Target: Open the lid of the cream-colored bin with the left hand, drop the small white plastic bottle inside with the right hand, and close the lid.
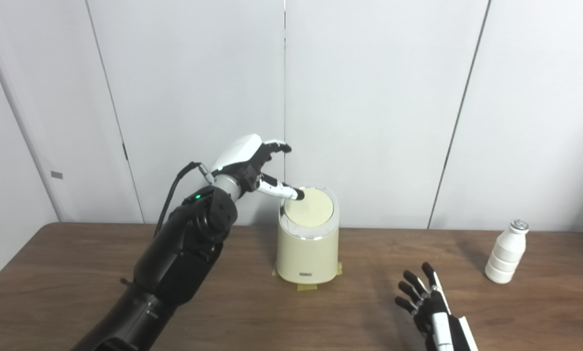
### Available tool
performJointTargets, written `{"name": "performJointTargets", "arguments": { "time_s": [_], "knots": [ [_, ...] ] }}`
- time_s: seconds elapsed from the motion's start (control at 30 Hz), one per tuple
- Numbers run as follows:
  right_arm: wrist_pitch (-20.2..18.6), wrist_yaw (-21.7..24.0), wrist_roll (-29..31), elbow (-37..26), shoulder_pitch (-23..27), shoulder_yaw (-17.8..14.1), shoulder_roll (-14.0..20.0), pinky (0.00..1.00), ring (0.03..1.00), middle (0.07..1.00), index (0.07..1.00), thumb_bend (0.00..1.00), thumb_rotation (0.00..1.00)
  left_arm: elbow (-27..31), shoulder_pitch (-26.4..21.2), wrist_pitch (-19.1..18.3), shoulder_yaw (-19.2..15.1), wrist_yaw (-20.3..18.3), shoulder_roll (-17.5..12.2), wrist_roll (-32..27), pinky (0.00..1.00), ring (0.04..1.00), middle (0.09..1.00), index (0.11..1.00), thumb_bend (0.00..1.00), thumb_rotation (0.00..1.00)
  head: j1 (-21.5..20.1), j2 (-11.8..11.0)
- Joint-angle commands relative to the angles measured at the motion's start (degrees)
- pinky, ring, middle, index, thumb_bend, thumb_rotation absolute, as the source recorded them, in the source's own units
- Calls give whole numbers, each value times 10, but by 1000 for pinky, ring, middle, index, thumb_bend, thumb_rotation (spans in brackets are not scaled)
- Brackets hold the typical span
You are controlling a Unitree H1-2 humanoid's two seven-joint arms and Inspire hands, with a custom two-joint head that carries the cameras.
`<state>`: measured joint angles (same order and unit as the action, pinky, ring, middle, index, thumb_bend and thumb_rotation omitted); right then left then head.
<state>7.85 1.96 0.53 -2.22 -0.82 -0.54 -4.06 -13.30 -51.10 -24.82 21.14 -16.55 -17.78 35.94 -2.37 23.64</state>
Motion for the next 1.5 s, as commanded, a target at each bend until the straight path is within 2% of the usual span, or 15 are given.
{"name": "performJointTargets", "arguments": {
  "time_s": [0.0, 0.2, 0.37, 0.6, 0.87, 1.3, 1.47],
  "knots": [
    [6, -5, 4, 75, -45, 22, -33, 822, 890, 910, 1000, 550, 973, -8, -57, 33, 4, 12, -8, 16, 716, 887, 919, 876, 850, 309, -2, 1],
    [7, -9, 0, 73, -46, 29, -34, 814, 897, 923, 1000, 528, 999, -58, -82, 75, 36, 23, -2, 49, 696, 886, 912, 878, 863, 323, -4, 4],
    [8, -16, -3, 72, -47, 31, -35, 798, 891, 919, 1000, 534, 993, -73, -96, 97, 59, 19, 0, 78, 711, 887, 903, 883, 869, 313, -4, 6],
    [10, -22, -10, 73, -49, 36, -36, 805, 894, 919, 1000, 574, 997, -83, -100, 103, 61, 12, 14, 87, 719, 911, 920, 886, 865, 307, -6, 11],
    [10, -23, -6, 71, -53, 38, -40, 796, 894, 912, 1000, 620, 976, -102, -95, 115, 67, 15, 31, 90, 735, 878, 902, 892, 868, 279, -12, 17],
    [-4, -20, 24, 63, -59, 29, -48, 787, 884, 904, 1000, 625, 968, -118, -89, 147, 87, 29, 25, 133, 815, 917, 915, 891, 875, 211, -16, 24],
    [-10, -20, 25, 57, -62, 30, -48, 786, 884, 909, 1000, 646, 966, -129, -88, 158, 89, 40, 26, 146, 780, 888, 901, 881, 888, 191, -14, 26]
  ]
}}
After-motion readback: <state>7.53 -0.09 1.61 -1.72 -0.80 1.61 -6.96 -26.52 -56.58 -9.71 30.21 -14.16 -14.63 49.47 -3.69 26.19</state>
